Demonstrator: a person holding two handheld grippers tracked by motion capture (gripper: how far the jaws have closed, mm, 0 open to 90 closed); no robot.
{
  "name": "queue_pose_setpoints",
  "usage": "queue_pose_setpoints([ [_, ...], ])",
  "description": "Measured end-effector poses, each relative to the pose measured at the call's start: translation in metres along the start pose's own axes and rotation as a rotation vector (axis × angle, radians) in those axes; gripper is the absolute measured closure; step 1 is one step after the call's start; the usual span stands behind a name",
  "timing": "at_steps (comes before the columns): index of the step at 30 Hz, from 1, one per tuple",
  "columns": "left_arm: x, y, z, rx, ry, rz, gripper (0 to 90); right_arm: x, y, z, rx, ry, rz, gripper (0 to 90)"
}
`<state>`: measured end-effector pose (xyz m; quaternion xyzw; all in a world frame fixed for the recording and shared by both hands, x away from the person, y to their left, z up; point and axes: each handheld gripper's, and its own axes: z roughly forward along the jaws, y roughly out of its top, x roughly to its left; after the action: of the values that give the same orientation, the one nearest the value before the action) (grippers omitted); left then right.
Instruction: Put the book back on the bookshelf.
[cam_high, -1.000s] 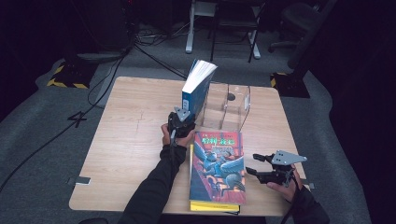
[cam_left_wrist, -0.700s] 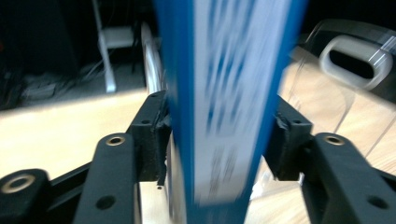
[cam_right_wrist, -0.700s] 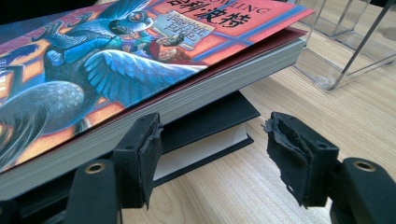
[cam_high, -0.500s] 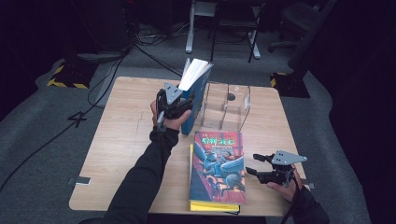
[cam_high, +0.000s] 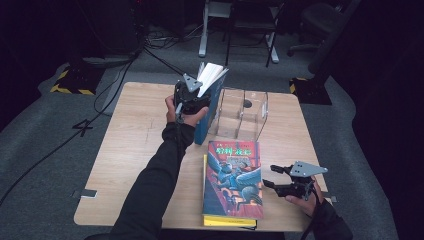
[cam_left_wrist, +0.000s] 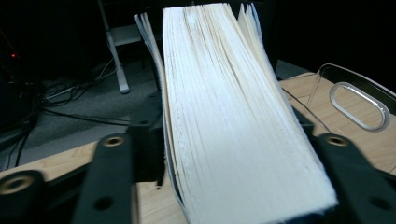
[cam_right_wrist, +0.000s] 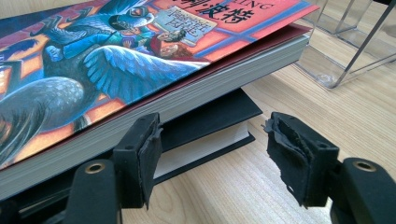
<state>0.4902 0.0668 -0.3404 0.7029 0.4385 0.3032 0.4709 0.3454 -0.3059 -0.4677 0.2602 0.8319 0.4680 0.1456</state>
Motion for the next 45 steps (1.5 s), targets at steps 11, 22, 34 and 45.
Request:
queue_pose_setpoints([
  [11,-0.01,0.011,0.003,0.006,0.003,0.052,60.4,0.002,0.0,0.002,0.014,0.005,-0.012,35.9],
  [22,-0.011,0.031,0.014,-0.046,0.037,0.015,60.3,0.002,0.001,-0.001,0.001,0.012,-0.016,36.1],
  [34,-0.011,0.048,0.032,-0.153,0.054,0.007,60.2,0.004,0.002,-0.001,-0.005,0.027,-0.023,36.1],
  [45,-0.014,0.024,0.056,-0.196,0.046,-0.018,60.0,0.004,0.002,-0.002,-0.015,0.046,-0.033,36.2],
])
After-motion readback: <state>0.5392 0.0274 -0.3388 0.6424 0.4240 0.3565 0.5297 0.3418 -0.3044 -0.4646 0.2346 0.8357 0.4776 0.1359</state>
